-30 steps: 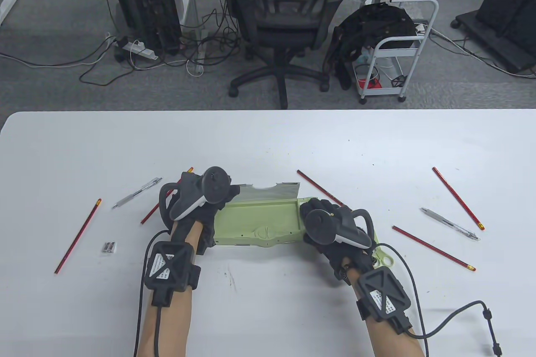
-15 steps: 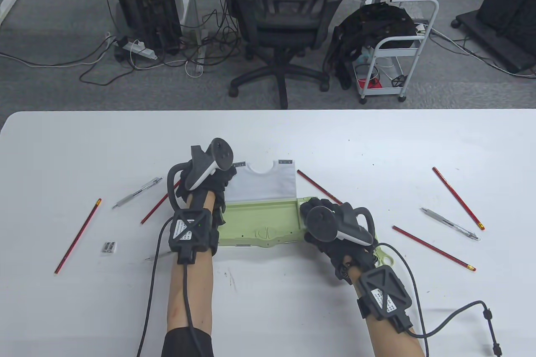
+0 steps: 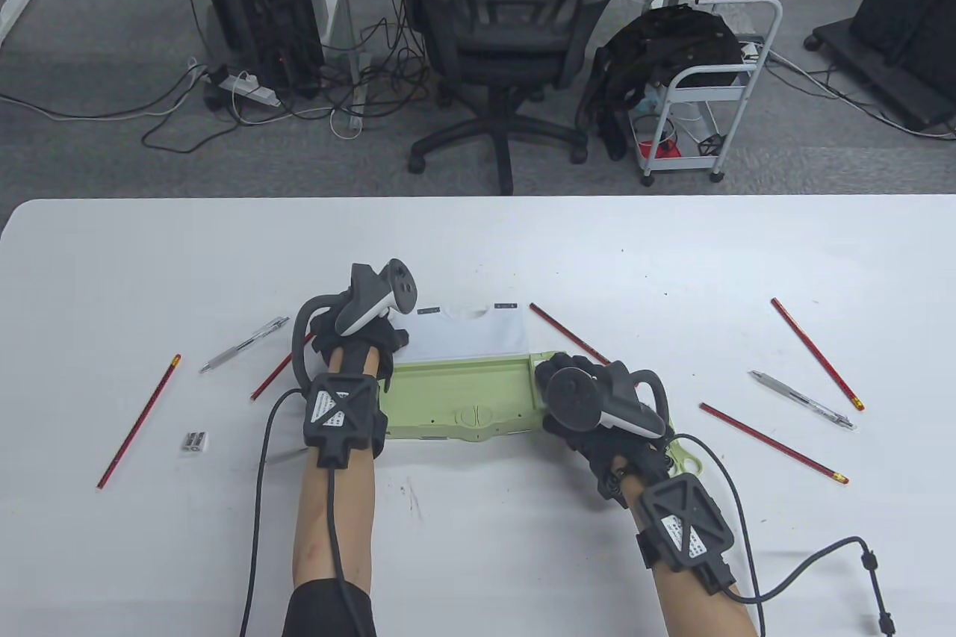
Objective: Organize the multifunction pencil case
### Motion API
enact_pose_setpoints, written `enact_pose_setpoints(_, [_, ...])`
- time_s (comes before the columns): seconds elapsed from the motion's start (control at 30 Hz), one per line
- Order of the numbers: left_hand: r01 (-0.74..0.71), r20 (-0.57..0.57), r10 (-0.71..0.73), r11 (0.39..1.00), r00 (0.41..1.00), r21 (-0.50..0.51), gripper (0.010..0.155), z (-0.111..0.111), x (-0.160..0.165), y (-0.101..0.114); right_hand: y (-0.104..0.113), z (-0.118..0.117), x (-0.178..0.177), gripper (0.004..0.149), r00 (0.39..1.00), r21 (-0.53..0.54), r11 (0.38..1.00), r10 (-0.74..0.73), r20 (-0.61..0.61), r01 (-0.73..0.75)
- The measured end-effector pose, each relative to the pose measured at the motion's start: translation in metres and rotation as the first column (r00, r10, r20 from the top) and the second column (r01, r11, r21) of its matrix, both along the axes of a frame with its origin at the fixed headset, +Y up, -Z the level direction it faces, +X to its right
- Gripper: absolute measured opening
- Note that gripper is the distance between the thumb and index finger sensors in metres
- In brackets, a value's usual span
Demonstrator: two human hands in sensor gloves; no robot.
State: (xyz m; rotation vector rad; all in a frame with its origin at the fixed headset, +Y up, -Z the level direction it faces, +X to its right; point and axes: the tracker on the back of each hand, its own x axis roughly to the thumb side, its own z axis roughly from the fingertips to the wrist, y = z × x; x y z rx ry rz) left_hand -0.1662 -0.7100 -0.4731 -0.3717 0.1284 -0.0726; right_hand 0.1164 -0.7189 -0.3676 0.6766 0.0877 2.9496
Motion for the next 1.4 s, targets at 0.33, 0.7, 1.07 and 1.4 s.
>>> enact_pose_setpoints(0.33, [-0.004, 0.020, 0.003, 1.000, 1.000, 0.015, 0.078, 0.000, 0.001, -0.004, 0.000, 0.000, 0.000, 0.071, 1.000, -0.012, 1.000, 0.001, 0.001, -0.001])
enact_pose_setpoints(0.7, [-0.152, 0.123, 0.128, 0.966, 0.984, 0.208, 0.066, 0.038, -0.005, 0.029, 0.001, 0.000, -0.001, 0.071, 1.000, -0.015, 1.000, 0.010, 0.003, -0.010])
enact_pose_setpoints(1.07, [-0.274, 0.197, 0.229, 0.931, 0.953, 0.242, 0.072, 0.117, -0.027, 0.016, 0.001, 0.000, 0.000, 0.070, 1.000, -0.033, 0.999, -0.011, 0.015, 0.012])
enact_pose_setpoints(1.4, [-0.316, 0.159, 0.286, 0.924, 0.945, 0.215, 0.073, 0.132, -0.028, -0.027, 0.001, 0.000, -0.001, 0.070, 1.000, -0.026, 1.000, -0.003, 0.014, 0.003])
